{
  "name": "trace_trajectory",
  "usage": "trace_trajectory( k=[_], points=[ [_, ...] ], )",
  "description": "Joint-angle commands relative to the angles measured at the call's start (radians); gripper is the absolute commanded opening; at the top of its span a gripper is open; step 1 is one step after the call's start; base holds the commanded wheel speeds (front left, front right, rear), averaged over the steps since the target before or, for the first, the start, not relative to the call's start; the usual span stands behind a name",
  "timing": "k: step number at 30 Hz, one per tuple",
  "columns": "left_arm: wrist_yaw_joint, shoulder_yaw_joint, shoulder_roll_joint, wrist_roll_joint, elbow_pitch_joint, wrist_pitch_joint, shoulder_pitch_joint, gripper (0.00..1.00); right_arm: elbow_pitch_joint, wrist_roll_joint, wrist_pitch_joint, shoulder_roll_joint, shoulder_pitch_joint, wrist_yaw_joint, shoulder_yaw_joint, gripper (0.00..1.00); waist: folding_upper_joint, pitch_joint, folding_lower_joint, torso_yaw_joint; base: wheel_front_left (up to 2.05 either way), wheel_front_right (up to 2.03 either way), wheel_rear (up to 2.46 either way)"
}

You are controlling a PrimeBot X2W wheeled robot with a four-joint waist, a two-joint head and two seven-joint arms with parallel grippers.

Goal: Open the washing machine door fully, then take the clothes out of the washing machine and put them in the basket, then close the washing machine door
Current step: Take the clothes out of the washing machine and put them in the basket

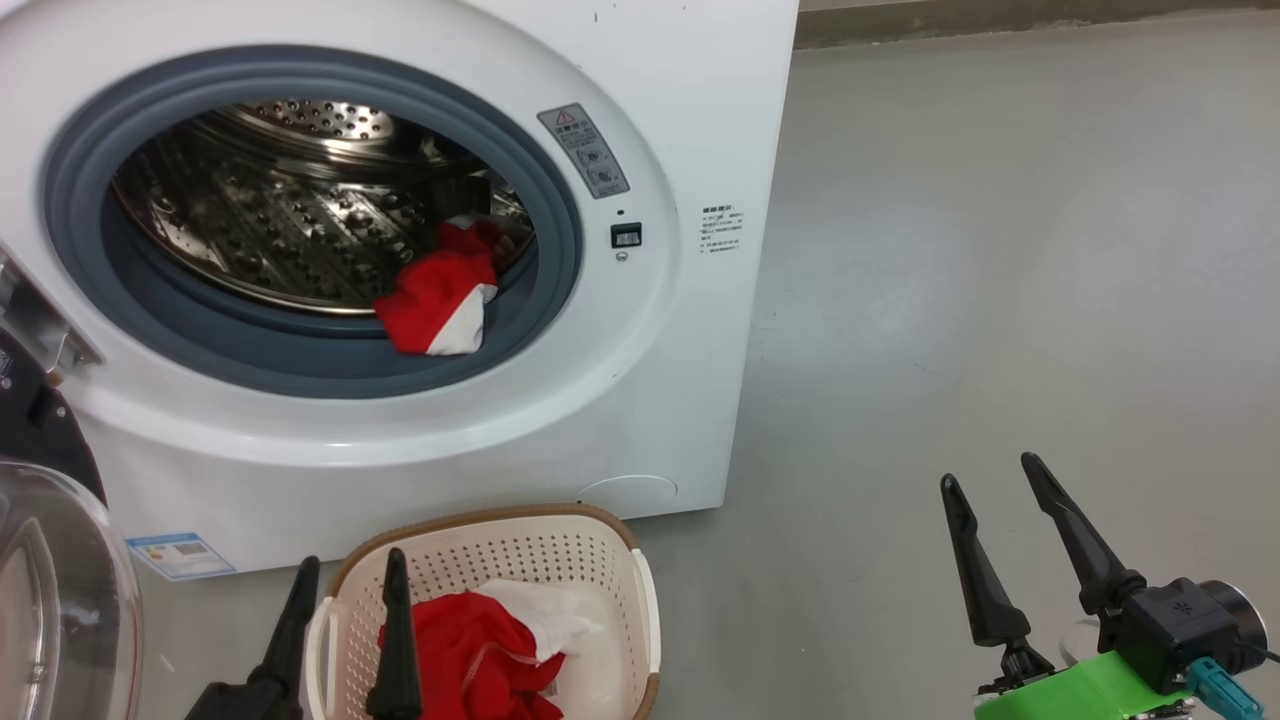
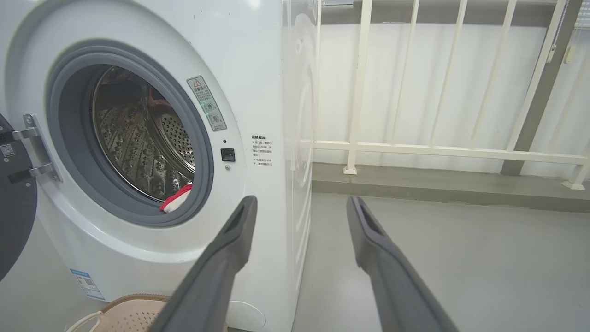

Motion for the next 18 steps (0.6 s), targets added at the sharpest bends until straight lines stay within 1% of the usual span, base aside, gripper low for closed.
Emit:
trace_trajectory(
  k=[1, 11, 18],
  points=[
    [0.007, 0.032, 0.013, -0.001, -0.031, 0.001, -0.013, 1.0, -0.029, 0.009, -0.003, -0.008, -0.013, 0.006, 0.024, 1.0, 0.0, 0.0, 0.0, 0.0, 0.0, 0.0, 0.0],
    [0.012, 0.026, 0.017, -0.004, -0.042, 0.01, -0.016, 1.0, -0.033, 0.013, -0.002, -0.008, -0.011, 0.006, 0.027, 1.0, 0.0, 0.008, 0.0, -0.002, 0.0, 0.0, 0.0],
    [0.009, 0.023, 0.015, -0.015, -0.037, 0.014, -0.039, 1.0, -0.038, 0.016, -0.003, -0.008, -0.019, 0.006, 0.028, 1.0, 0.0, 0.038, 0.0, -0.001, 0.0, 0.0, 0.0]
  ],
)
